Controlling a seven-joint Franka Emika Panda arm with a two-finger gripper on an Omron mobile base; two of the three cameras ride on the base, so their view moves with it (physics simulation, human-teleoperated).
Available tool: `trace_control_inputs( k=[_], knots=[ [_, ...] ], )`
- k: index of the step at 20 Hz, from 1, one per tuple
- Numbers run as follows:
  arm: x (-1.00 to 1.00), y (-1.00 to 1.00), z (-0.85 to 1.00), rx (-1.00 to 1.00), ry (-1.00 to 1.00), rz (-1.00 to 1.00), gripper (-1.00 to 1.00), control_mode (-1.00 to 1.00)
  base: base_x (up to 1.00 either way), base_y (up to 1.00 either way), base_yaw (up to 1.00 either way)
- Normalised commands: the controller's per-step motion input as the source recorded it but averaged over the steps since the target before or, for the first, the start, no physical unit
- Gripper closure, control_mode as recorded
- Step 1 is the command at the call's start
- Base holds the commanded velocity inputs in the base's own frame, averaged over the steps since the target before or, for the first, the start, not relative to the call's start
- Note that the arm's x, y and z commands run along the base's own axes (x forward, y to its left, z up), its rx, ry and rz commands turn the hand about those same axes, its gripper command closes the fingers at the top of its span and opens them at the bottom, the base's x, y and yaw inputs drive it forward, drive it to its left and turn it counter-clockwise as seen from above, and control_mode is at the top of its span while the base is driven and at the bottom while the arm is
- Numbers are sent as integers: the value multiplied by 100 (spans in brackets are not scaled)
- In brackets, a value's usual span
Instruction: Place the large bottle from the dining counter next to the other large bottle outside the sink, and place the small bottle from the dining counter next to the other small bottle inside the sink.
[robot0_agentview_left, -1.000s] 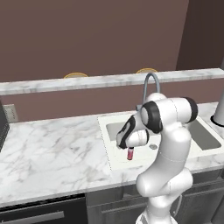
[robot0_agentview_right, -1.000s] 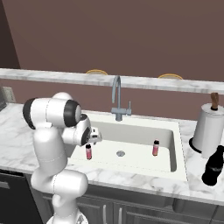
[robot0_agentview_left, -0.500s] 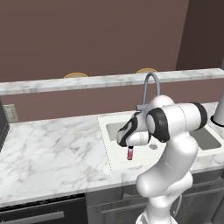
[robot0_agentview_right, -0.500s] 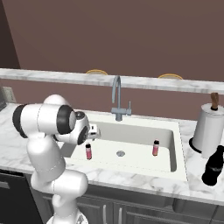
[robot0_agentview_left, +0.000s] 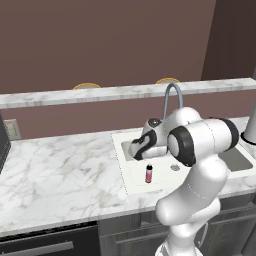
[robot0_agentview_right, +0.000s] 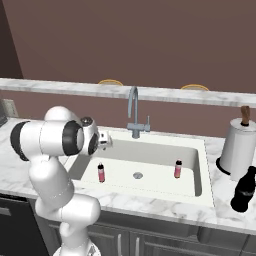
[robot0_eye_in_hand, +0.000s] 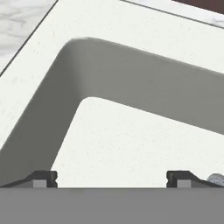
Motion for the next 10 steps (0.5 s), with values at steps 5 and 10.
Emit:
trace_control_inputs(
  k=[5,10],
  knots=[
    [86,48,37,-1,0,-9,-100,-100,0,0,0],
    [56,28,48,0,0,-7,-100,-100,0,0,0]
  ],
)
